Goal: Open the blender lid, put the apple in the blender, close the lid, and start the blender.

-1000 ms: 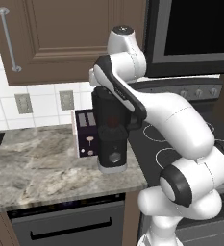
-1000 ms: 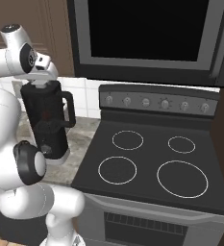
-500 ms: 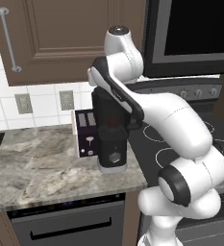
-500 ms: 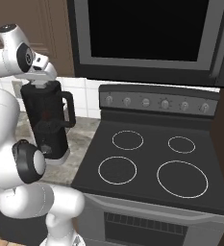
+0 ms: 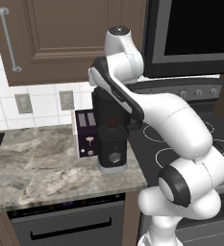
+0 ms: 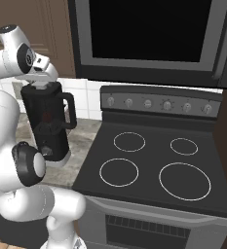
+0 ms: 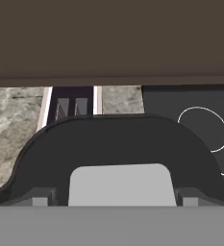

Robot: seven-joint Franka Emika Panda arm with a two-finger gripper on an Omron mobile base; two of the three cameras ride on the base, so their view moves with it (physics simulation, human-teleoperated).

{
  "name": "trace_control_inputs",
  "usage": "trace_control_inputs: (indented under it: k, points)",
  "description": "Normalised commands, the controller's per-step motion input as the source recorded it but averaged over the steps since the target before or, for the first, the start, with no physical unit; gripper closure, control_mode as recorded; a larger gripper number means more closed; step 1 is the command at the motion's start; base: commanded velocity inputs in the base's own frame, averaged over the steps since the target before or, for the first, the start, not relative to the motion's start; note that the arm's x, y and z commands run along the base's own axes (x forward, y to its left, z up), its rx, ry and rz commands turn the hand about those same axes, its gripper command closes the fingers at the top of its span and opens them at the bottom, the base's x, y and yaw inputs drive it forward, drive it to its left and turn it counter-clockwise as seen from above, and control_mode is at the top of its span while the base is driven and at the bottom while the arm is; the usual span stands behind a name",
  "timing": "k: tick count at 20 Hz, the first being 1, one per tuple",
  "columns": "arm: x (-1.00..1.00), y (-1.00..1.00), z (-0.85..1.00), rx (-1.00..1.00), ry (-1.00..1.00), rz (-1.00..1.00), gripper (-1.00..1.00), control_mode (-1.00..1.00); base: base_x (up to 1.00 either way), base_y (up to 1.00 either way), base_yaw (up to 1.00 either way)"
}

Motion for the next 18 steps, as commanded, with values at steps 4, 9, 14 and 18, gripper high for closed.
trace_control_inputs:
  k: [4, 9, 14, 18]
  points:
    - [-0.03, 0.01, 0.04, 0.00, -0.02, 0.00, -1.00, -1.00, 0.00, 0.00, 0.00]
    - [-0.17, 0.02, 0.30, 0.00, -0.10, 0.00, -1.00, -1.00, 0.00, 0.00, 0.00]
    - [-0.45, 0.00, 0.57, 0.00, -0.19, 0.00, -1.00, -1.00, 0.00, 0.00, 0.00]
    - [-0.94, 0.00, 0.12, 0.00, -0.22, -0.02, -1.00, -1.00, 0.00, 0.00, 0.00]
